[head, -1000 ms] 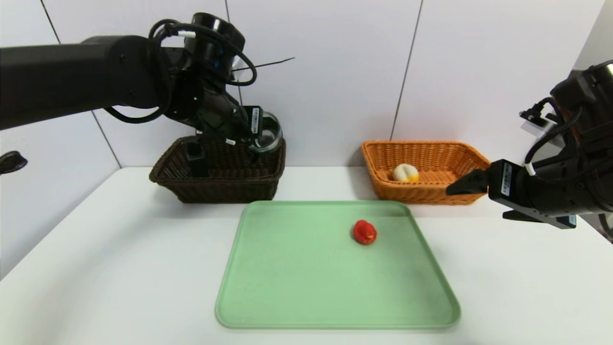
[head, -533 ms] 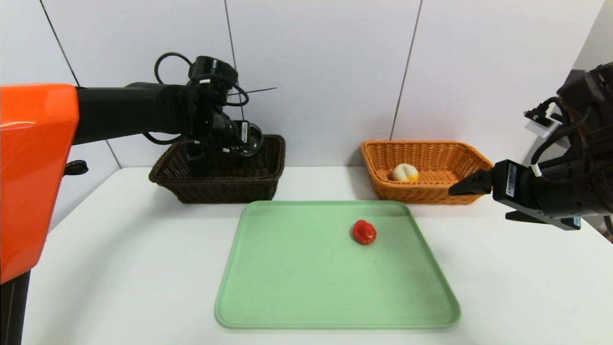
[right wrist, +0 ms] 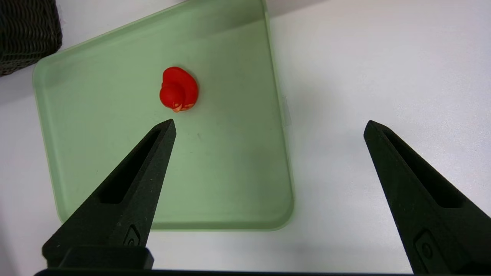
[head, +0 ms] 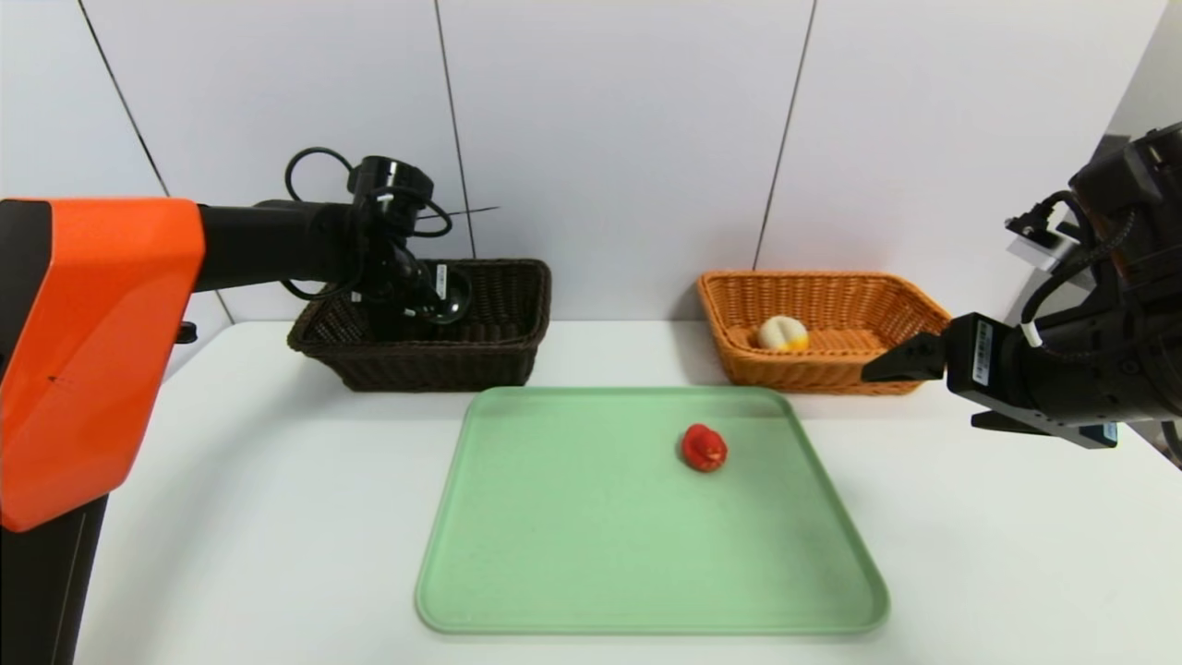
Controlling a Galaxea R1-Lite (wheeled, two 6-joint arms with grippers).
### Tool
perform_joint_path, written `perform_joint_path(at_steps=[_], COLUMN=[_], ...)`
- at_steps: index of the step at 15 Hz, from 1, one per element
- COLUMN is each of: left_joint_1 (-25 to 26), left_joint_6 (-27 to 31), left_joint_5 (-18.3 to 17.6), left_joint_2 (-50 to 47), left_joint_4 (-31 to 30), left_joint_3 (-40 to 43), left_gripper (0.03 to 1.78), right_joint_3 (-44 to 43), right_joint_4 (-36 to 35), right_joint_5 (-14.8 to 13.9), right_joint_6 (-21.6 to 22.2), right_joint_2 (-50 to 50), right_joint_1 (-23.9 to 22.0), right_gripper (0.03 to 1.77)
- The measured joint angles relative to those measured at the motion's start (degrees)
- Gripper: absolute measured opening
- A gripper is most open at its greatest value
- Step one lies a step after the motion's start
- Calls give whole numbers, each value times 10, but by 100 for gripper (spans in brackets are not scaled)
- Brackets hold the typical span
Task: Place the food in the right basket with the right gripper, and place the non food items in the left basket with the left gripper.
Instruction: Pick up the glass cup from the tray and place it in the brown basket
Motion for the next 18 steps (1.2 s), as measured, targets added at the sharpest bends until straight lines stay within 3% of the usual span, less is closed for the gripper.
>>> perform_joint_path(at_steps=[8,13,18], left_joint_1=[0,-7,-46], left_joint_6=[0,3,2], left_joint_5=[1,1,2], left_joint_2=[9,9,-30], left_joint_4=[0,0,1], left_joint_3=[0,0,0], left_gripper=[11,86,126], right_joint_3=[4,5,11], right_joint_4=[0,0,-1], right_joint_5=[-1,-1,0], right_joint_6=[-1,-2,-1], right_joint_2=[-7,-8,-10], right_joint_1=[-2,-4,-5], right_gripper=[170,170,170])
